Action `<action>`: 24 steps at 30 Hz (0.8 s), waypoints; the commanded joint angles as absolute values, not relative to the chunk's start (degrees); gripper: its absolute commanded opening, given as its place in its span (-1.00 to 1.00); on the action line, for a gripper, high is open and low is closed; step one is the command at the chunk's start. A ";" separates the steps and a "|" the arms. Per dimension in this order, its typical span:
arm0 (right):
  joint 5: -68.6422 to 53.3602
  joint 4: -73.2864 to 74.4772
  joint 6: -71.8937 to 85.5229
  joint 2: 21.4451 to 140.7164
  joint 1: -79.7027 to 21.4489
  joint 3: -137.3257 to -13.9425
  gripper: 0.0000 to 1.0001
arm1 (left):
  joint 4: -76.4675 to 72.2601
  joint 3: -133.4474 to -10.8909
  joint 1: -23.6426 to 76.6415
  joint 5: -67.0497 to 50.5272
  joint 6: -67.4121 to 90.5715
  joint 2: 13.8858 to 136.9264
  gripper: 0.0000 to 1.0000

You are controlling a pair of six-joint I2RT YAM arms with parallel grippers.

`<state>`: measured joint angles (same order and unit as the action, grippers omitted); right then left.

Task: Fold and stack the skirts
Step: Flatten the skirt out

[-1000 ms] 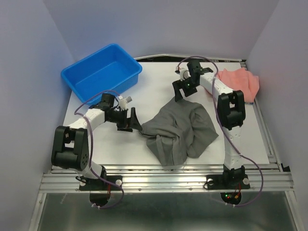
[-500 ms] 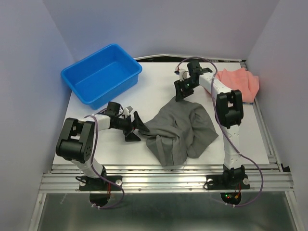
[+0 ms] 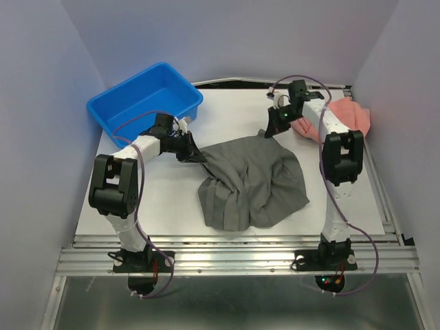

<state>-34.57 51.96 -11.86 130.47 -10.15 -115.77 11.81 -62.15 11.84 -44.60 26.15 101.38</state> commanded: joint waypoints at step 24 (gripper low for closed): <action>-43.24 45.10 -0.98 124.09 -4.83 -96.50 0.42 | 25.14 -62.23 11.69 -29.44 -5.90 91.32 0.58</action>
